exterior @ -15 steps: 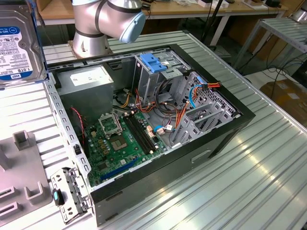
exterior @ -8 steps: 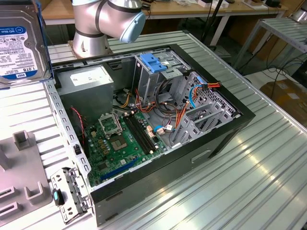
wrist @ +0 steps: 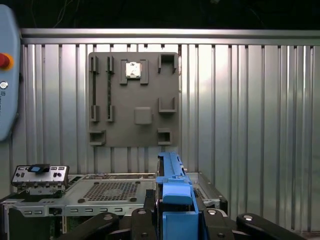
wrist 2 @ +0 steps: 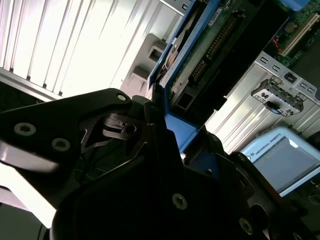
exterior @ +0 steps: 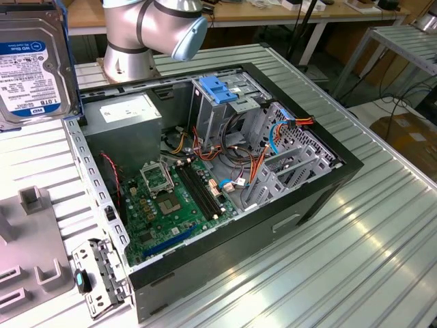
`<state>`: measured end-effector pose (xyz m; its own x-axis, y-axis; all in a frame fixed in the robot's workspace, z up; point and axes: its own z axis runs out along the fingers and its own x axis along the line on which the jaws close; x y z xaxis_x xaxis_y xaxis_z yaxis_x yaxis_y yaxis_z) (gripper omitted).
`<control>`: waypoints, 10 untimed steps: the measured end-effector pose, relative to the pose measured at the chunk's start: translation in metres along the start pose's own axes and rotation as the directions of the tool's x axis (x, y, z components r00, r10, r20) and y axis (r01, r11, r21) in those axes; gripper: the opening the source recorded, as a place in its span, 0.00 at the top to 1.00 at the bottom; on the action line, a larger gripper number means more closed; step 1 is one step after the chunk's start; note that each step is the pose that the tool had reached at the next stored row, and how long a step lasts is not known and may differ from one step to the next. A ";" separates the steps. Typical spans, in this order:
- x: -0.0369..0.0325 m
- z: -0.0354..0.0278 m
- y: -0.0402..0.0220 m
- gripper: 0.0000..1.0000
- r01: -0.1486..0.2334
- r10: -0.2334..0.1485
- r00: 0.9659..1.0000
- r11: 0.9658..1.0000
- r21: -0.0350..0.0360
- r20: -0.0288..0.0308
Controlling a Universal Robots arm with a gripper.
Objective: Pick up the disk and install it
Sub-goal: 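Pick up the disk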
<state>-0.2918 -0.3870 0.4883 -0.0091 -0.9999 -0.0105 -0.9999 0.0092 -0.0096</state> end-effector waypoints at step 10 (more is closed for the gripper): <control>0.0040 0.0002 -0.0044 0.63 0.000 0.000 1.000 1.000 0.000 -0.001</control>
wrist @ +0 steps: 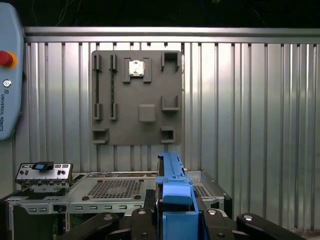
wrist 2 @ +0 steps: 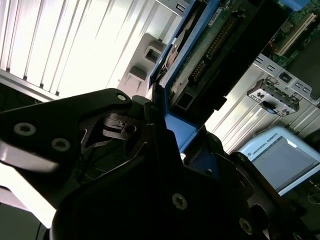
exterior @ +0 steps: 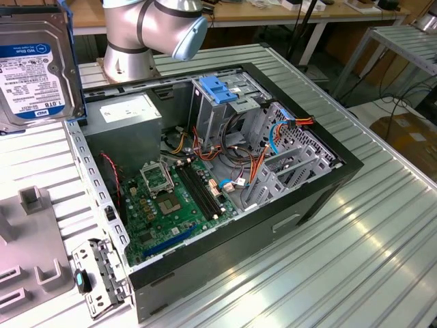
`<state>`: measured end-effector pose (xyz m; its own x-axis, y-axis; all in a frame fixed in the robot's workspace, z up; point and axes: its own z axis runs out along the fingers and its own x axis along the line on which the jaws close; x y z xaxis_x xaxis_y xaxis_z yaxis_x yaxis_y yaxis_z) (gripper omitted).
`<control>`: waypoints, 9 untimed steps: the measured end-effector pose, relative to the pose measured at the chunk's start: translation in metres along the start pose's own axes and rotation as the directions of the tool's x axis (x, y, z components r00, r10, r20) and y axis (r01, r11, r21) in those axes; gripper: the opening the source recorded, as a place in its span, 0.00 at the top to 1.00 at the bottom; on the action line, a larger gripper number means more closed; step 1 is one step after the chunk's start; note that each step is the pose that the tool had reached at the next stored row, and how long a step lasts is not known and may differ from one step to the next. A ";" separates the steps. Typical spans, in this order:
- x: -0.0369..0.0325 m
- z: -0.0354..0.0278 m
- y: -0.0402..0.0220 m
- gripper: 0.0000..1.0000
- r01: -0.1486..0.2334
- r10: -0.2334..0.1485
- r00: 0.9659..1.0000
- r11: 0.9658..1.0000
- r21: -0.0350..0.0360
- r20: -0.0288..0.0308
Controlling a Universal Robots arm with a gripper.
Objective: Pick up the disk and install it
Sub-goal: 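Pick up the disk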
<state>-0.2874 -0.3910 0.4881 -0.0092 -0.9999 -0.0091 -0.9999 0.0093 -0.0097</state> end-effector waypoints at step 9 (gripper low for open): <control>0.0000 0.0000 -0.0004 0.63 0.000 0.000 1.000 1.000 0.000 0.000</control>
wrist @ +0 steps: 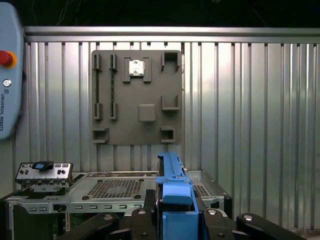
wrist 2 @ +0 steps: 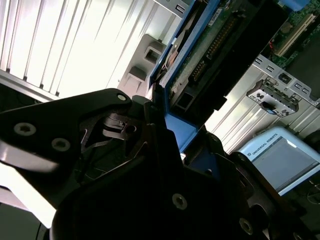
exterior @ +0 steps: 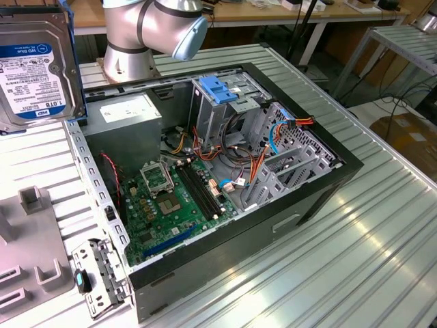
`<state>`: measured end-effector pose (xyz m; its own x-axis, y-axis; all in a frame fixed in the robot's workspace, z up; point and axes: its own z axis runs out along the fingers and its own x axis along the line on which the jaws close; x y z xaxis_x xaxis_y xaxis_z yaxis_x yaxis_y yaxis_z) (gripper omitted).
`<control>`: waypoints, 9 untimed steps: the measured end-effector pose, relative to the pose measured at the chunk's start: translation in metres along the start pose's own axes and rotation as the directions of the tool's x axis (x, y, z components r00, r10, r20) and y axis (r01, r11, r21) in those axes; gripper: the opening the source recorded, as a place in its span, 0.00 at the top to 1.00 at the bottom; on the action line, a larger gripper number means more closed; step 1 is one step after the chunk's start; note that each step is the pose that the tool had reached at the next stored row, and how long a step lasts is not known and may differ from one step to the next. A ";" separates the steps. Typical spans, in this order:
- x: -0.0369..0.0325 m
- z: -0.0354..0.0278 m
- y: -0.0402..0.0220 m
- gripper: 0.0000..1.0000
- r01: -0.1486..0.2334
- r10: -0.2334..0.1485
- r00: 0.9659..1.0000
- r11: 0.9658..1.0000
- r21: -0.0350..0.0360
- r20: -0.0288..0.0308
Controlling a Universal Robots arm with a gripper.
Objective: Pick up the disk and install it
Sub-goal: 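Pick up the disk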
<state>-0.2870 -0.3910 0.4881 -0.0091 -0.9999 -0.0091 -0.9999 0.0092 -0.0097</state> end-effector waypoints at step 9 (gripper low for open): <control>0.0002 0.0000 -0.0042 0.63 0.000 0.000 1.000 1.000 0.000 0.000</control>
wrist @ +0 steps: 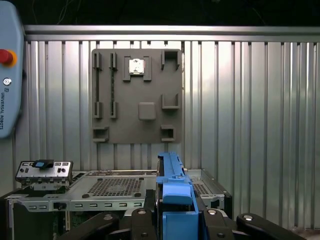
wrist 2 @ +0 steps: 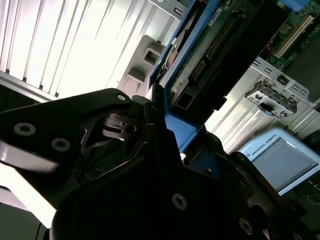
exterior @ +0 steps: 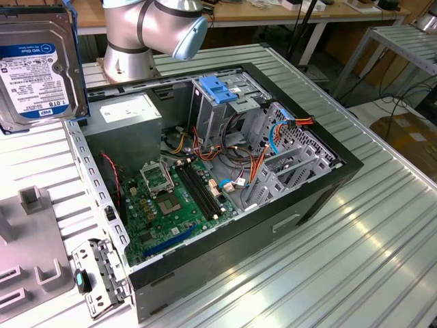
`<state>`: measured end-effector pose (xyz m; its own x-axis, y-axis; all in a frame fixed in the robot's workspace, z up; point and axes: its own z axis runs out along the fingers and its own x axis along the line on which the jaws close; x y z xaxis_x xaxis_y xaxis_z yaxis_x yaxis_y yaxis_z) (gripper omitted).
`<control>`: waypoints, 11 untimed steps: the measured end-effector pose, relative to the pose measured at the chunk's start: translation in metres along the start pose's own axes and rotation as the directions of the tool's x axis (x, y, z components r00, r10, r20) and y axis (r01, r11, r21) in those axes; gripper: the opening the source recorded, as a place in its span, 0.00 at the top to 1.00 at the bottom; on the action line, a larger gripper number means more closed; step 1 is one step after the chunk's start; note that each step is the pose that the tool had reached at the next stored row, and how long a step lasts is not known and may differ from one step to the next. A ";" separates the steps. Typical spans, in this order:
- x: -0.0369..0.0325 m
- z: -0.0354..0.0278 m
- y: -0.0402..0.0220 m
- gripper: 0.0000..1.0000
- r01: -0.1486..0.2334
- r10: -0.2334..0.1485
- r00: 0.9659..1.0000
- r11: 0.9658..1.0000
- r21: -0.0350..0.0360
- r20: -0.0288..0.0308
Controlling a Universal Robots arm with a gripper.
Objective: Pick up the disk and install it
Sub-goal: 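Pick up the disk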
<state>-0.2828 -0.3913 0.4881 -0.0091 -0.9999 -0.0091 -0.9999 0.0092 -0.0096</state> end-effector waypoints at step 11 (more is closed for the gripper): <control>-0.0001 0.0002 -0.0181 0.63 0.000 0.000 1.000 1.000 0.000 0.000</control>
<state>-0.2648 -0.3913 0.4881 -0.0091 -0.9999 -0.0091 -0.9999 0.0092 -0.0097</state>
